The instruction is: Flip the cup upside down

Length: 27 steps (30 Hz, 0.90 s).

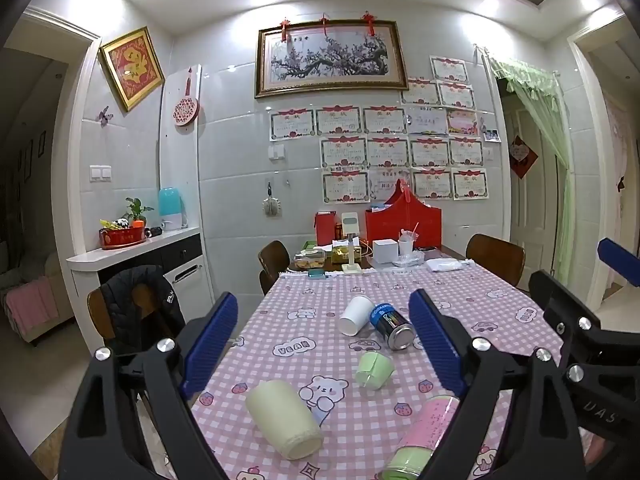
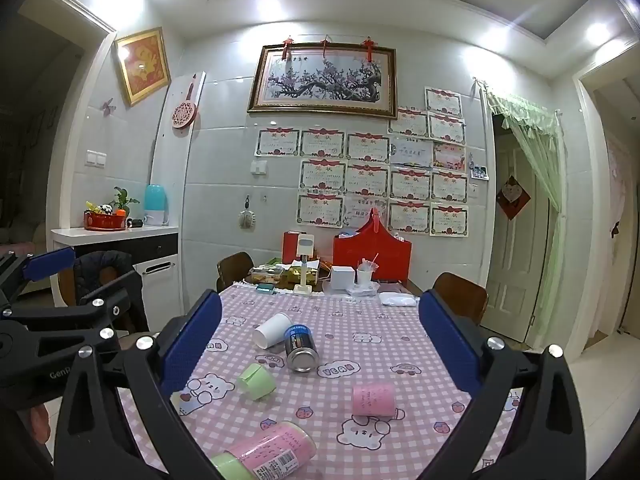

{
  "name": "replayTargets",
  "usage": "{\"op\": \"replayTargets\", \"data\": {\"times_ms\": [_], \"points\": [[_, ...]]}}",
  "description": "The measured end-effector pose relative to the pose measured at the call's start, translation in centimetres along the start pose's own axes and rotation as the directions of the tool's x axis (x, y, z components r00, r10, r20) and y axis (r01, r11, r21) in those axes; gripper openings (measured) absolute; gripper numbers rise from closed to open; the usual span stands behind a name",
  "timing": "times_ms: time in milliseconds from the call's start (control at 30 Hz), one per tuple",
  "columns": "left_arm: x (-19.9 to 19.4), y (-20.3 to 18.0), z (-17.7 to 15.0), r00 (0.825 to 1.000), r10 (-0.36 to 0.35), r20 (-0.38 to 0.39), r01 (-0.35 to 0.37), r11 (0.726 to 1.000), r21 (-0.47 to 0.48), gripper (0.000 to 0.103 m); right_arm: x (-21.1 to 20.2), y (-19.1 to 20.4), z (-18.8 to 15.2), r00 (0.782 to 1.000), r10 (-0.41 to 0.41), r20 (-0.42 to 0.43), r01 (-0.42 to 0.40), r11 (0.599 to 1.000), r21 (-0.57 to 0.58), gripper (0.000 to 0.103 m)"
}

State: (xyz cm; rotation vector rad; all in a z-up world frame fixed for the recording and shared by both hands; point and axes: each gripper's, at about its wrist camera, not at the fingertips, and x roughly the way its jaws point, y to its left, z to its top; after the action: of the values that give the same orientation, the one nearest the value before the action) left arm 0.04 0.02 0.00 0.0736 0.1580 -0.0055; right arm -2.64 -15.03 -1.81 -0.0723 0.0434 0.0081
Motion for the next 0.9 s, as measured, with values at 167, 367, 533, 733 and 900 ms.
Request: {"op": "replayTargets", "data": {"times_ms": [167,367,533,733,900], "points": [[0.01,0.01,0.00,1.000,-0.001,0.001,0.001,1.000,0.000,0.086,0.10,0.04,-0.07,1.000,-0.001,0.001,0.001,1.000,-0.003,0.095],[-0.03,-0.05,0.03,1.000,0.000,0.004,0.000,1.000,0.000,0.086,0.21,-0.03,-0.14,1.000,0.000,-0.003,0.000,1.000,-0.001,0.095],[0.04,-0.02,0.01,1.000,-0.001,0.000,0.001,1.000,0.000,0.086,0.25,-0.05,-0.12,1.000,0.000,-0.003,0.000,1.000,-0.002,0.095],[0.03,0.00,0.01,1.000,-0.002,0.001,0.002,1.000,-0.002,0.086,0.23,-0.13,-0.05,1.000,-0.001,-0.004,0.001,1.000,-0.002,0.095],[0.49,0.06,-0.49,1.000,-0.003,-0.001,0.003,1.000,-0.001,0.086,0.41,0.03,-0.22,1.000,-0.002,-0.006,0.002,1.000,-0.002,0.095]]}}
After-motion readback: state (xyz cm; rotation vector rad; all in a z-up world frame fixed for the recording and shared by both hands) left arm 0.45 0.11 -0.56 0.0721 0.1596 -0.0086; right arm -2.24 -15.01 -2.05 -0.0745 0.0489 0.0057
